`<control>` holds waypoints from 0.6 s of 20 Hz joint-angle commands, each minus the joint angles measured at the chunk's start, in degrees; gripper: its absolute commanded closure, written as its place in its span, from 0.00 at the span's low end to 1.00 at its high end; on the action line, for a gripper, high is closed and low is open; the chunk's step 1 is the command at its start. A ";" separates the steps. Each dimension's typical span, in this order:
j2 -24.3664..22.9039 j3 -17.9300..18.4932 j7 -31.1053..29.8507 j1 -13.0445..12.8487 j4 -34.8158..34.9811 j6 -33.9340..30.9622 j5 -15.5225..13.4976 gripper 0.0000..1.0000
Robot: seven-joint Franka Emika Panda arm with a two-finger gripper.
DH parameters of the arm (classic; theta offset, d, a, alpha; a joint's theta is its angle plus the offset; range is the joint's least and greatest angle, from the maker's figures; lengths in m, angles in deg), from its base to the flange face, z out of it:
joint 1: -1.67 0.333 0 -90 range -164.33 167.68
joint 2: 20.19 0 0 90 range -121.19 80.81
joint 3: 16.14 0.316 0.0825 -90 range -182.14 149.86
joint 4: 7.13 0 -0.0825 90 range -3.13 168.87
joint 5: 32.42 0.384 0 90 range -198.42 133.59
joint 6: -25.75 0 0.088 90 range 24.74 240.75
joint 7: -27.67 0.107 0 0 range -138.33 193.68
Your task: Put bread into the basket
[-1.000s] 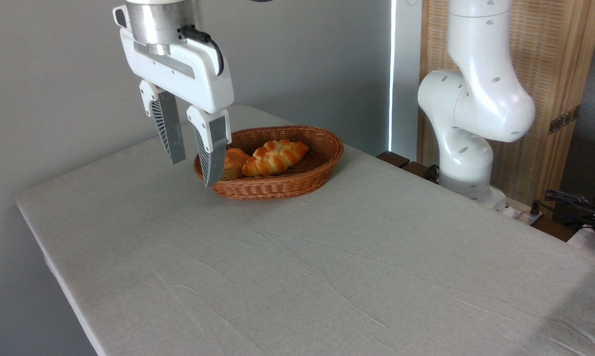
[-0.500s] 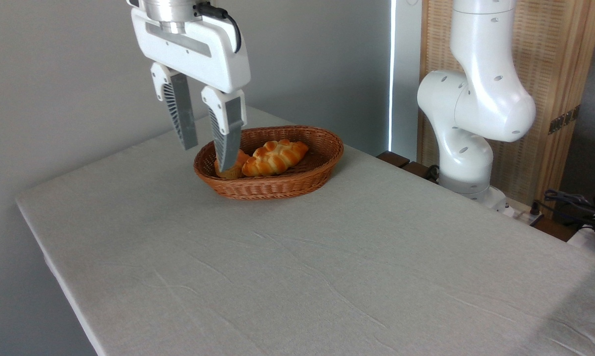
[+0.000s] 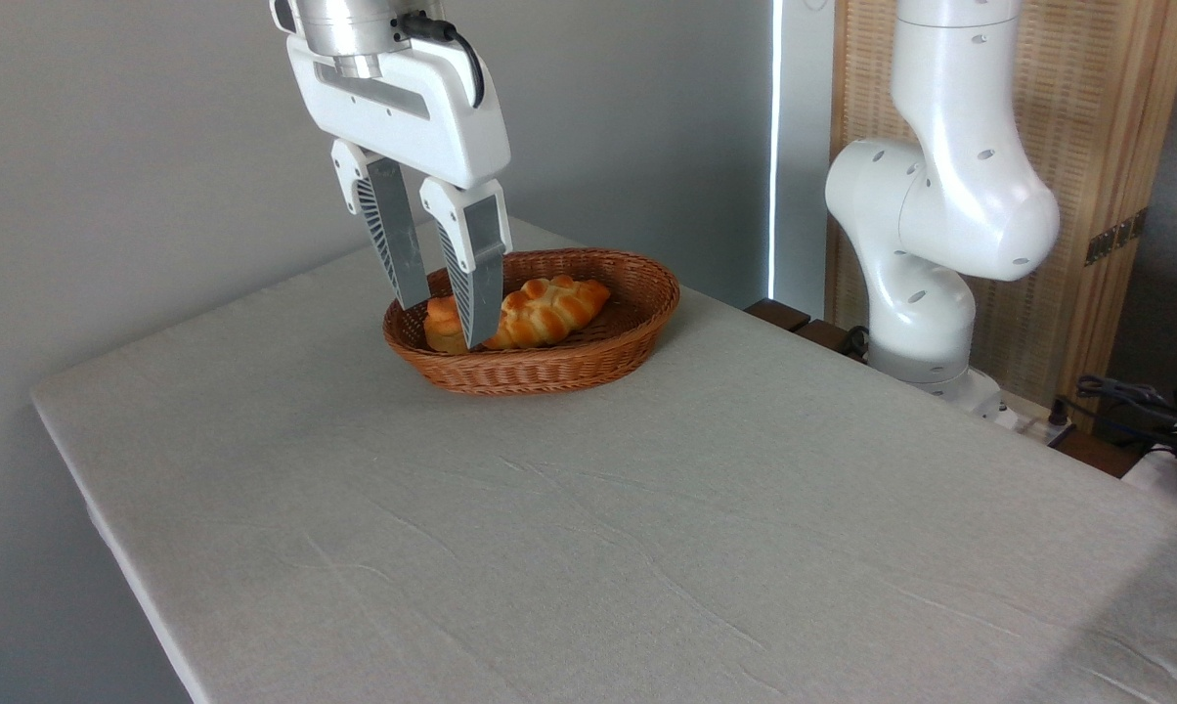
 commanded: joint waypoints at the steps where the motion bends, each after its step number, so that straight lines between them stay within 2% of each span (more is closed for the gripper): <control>1: -0.13 -0.22 0.54 0.33 0.11 0.27 1.10 0.00; 12: -0.21 0.22 -0.26 0.59 0.11 1.60 0.23 0.00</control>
